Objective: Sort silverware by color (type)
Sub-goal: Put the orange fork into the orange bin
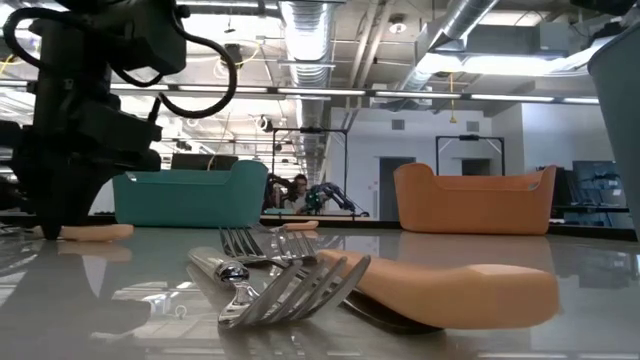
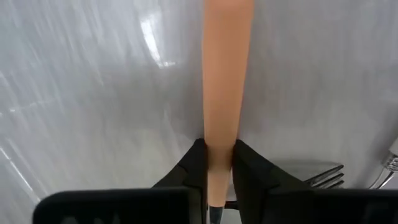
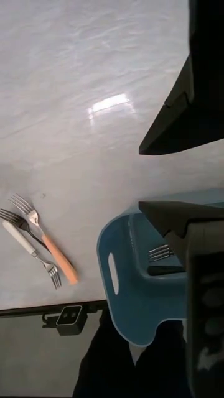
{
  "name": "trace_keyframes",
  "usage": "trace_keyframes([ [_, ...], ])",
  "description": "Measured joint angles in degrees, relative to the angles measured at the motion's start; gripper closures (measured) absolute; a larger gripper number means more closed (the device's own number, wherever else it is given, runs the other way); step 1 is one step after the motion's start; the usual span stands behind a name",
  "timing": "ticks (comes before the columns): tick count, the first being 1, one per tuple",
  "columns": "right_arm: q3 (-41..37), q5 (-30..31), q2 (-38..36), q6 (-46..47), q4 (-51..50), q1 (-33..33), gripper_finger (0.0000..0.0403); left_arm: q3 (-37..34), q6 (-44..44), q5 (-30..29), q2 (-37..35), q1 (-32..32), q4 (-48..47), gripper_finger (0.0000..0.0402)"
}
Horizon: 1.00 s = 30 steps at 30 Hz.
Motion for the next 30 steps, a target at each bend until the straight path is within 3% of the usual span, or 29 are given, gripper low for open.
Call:
trace_keyframes([
  [4,0.00,0.01,0.00,-0.02,0.03,0.00,0.0251,3.15,-0.15,-1.04,-0.52,1.12,0.04,0.0373],
  [15,0.00,0.24,0.00,-1.52,0.16,-0.73,0.0251,18.96,9.42,-6.59,-5.23,7.85,1.09,0.0367],
  [20,0.00,0.56,0.00,-1.71,0.14,-1.77,0.0251,25.15,10.63,-6.54,-5.17,12.96,15.15,0.0367],
  [26,0.00,3.55,0.02,-3.30,0.16,-2.10,0.0251,33.59,11.92,-1.60,4.61,19.10,39.60,0.0369],
  [30,0.00,3.72,0.02,-3.91,0.38,-2.71,0.0251,47.73,11.80,1.95,17.45,24.27,43.52,0.0370],
])
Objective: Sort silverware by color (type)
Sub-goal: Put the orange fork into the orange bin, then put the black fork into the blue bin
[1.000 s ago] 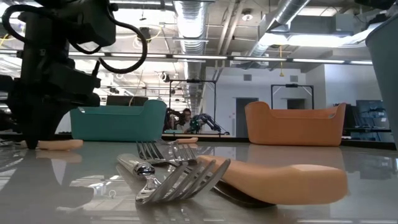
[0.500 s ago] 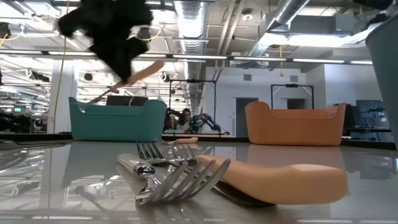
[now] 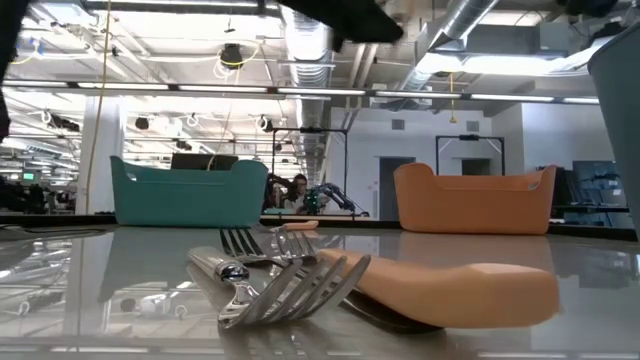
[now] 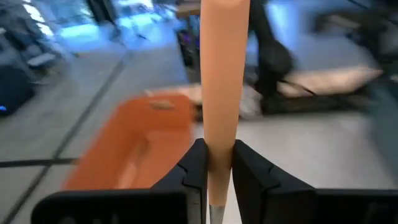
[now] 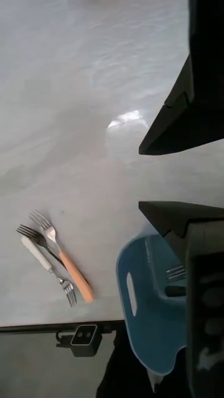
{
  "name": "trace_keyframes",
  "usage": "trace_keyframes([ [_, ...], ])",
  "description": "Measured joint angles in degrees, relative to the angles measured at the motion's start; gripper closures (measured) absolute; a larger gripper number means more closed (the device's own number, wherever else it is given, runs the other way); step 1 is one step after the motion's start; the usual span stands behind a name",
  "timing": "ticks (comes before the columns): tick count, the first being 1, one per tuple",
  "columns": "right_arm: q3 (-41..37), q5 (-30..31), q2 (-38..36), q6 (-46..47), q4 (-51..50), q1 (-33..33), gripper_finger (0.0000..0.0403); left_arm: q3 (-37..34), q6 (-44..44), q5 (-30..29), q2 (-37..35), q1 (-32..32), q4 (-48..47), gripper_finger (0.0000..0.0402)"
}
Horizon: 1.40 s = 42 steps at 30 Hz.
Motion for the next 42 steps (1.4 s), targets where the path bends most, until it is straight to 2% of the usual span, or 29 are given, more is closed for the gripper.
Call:
trace_keyframes([
  [8,0.00,0.96,0.00,-2.62,0.27,-2.04,0.0251,31.87,2.91,6.57,25.43,6.28,-2.54,0.0370],
  [14,0.00,0.96,0.00,-5.64,0.26,-3.39,0.0251,47.88,3.88,7.70,39.11,8.00,-4.67,0.0367],
  [17,0.00,0.97,0.00,-7.29,0.24,-3.85,0.0251,45.06,6.03,6.75,40.41,8.37,0.11,0.0366],
  [20,0.00,0.94,0.00,-9.02,0.15,-4.09,0.0251,42.84,6.49,1.65,40.40,8.24,2.16,0.0349],
  [28,0.00,0.94,0.00,-10.44,0.22,-4.99,0.0251,42.16,6.97,-1.66,40.25,8.48,2.35,0.0246],
  [32,0.00,0.94,0.00,-8.94,0.32,-6.74,0.0251,43.72,9.21,-4.59,39.49,8.44,0.22,0.0210],
  [36,0.00,0.83,-0.17,-7.88,0.53,-9.87,0.0255,44.48,10.52,-5.58,34.42,8.42,-5.84,0.0200],
  [42,0.02,0.80,-3.81,-10.92,-1.57,-16.69,0.0280,44.90,8.32,-5.42,23.40,9.30,-25.56,0.0199],
])
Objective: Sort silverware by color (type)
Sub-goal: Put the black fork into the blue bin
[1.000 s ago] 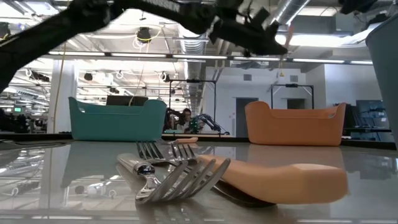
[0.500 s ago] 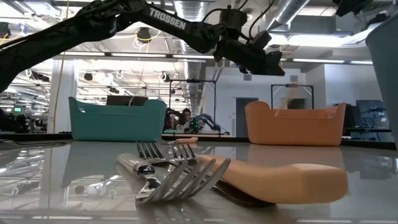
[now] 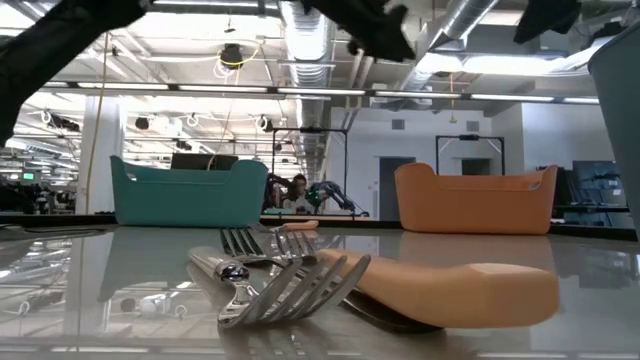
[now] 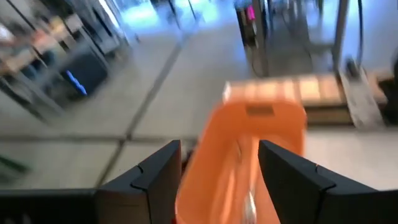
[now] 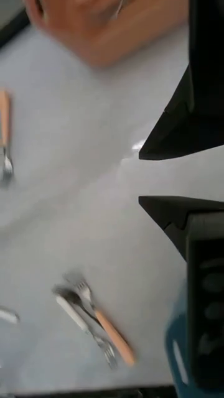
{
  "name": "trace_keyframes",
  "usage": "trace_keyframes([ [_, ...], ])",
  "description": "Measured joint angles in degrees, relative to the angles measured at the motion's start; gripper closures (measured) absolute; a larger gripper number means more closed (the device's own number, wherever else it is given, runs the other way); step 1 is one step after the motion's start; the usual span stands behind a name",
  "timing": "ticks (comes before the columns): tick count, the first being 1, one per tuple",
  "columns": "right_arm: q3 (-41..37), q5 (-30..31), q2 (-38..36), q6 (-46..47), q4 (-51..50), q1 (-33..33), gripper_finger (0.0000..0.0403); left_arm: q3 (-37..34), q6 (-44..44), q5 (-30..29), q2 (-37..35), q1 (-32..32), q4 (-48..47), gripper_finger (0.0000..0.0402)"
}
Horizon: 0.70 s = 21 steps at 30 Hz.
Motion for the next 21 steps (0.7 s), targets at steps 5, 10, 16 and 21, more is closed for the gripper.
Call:
trace_keyframes([
  [5,0.00,-0.06,-3.09,-4.60,-2.55,-4.84,0.0295,-0.29,-1.71,1.80,-7.01,1.61,-16.93,0.0199],
  [10,0.02,-0.01,-4.47,-7.62,-3.08,-7.41,0.0295,-0.15,-3.15,1.16,-14.53,2.48,-32.65,0.0219],
  [16,0.02,-0.04,-3.89,-7.66,-2.93,-8.10,0.0295,-0.28,-7.22,0.43,-21.72,1.85,-46.92,0.0269],
  [21,0.02,-0.05,-2.03,-7.66,-2.87,-8.07,0.0295,-0.26,-8.69,-1.83,-26.84,-0.79,-53.72,0.0327],
])
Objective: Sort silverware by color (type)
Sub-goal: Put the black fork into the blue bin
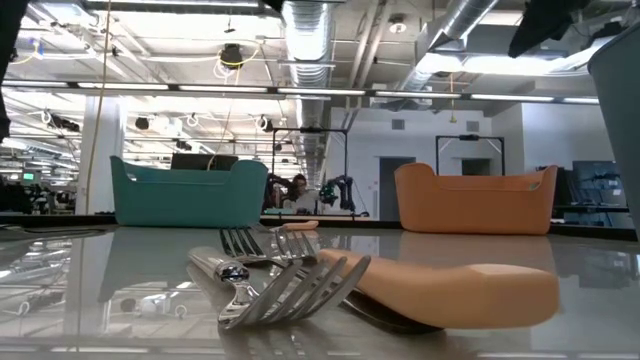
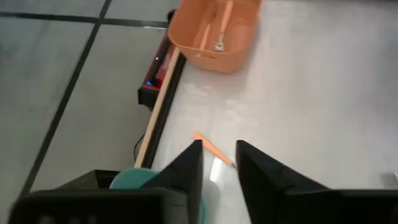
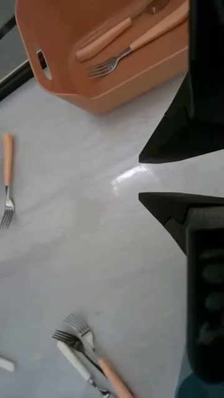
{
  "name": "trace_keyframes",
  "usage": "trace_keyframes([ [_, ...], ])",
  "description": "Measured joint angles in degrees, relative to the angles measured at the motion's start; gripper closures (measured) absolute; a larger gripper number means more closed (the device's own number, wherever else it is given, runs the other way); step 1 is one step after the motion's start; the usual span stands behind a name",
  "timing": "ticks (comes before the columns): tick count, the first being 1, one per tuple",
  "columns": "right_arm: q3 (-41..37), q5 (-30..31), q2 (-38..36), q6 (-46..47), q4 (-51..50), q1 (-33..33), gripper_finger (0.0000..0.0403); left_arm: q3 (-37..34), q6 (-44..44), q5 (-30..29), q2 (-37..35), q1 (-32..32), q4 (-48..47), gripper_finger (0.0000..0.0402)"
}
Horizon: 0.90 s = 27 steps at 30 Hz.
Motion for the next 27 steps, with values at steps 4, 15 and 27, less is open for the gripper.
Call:
trace_keyframes([
  [4,0.00,-0.01,1.87,0.00,0.07,0.00,0.0295,-0.09,2.33,-0.10,-4.39,-2.13,-3.10,0.0380],
  [15,0.00,-0.03,8.97,0.00,0.33,0.02,0.0295,-34.01,-1.25,3.36,-30.65,-3.11,11.24,0.0401],
  [27,0.00,-0.03,20.54,0.00,2.55,0.02,0.0295,-67.73,-19.89,5.66,-51.07,-12.74,28.77,0.0401],
])
